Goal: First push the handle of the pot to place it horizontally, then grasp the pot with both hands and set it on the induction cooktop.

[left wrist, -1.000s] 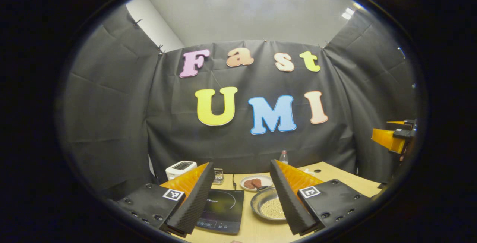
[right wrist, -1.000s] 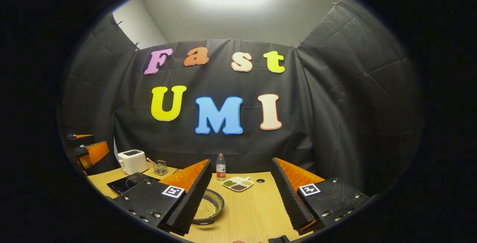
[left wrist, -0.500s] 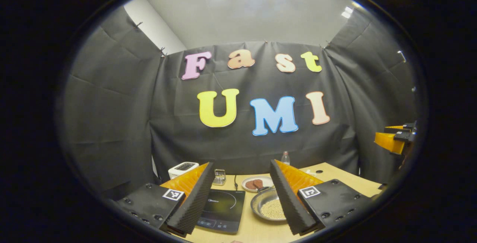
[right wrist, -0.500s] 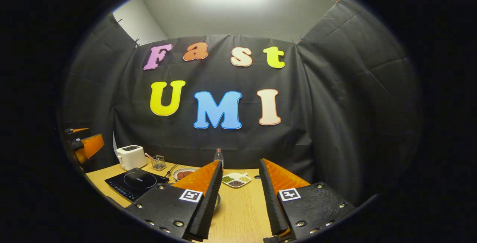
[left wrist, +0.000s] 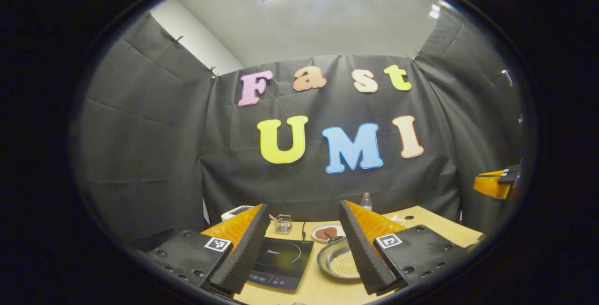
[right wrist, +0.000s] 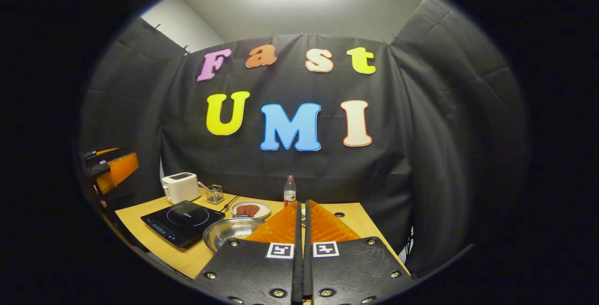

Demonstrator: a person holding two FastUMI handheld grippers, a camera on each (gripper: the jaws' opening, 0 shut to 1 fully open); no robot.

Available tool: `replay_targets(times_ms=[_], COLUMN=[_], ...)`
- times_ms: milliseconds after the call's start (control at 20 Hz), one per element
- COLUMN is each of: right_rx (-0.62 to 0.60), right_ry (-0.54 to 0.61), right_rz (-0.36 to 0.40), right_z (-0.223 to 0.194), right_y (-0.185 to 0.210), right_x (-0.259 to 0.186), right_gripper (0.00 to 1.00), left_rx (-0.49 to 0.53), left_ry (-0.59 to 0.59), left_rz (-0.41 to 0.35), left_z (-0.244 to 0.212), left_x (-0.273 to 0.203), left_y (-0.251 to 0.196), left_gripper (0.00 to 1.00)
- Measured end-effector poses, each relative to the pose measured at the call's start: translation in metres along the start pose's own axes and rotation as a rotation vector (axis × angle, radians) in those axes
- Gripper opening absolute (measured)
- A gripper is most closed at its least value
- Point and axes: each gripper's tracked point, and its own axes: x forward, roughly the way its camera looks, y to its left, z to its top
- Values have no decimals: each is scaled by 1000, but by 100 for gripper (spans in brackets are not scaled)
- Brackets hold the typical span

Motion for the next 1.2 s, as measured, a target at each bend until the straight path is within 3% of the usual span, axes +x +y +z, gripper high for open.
replay_targets(times_ms=[150, 300, 400, 650, 1200], right_rx=[9, 8, -5, -29, -64], right_ry=[30, 57, 86, 178, 370], right_rz=[73, 151, 198, 296, 427], right_z=[-10, -18, -28, -60, -132], right_y=[17, 39, 55, 95, 159], right_x=[9, 18, 26, 45, 71], right_gripper=[1, 1, 1, 1, 1], left_rx=[20, 31, 34, 15, -5], left_ry=[-4, 0, 3, 15, 46], left_rz=[28, 46, 55, 66, 96], left_z=[4, 2, -1, -16, -45], left_x=[-6, -5, -1, 23, 65], left_y=[2, 6, 12, 32, 81], left_gripper=[100, 94, 100, 97, 100])
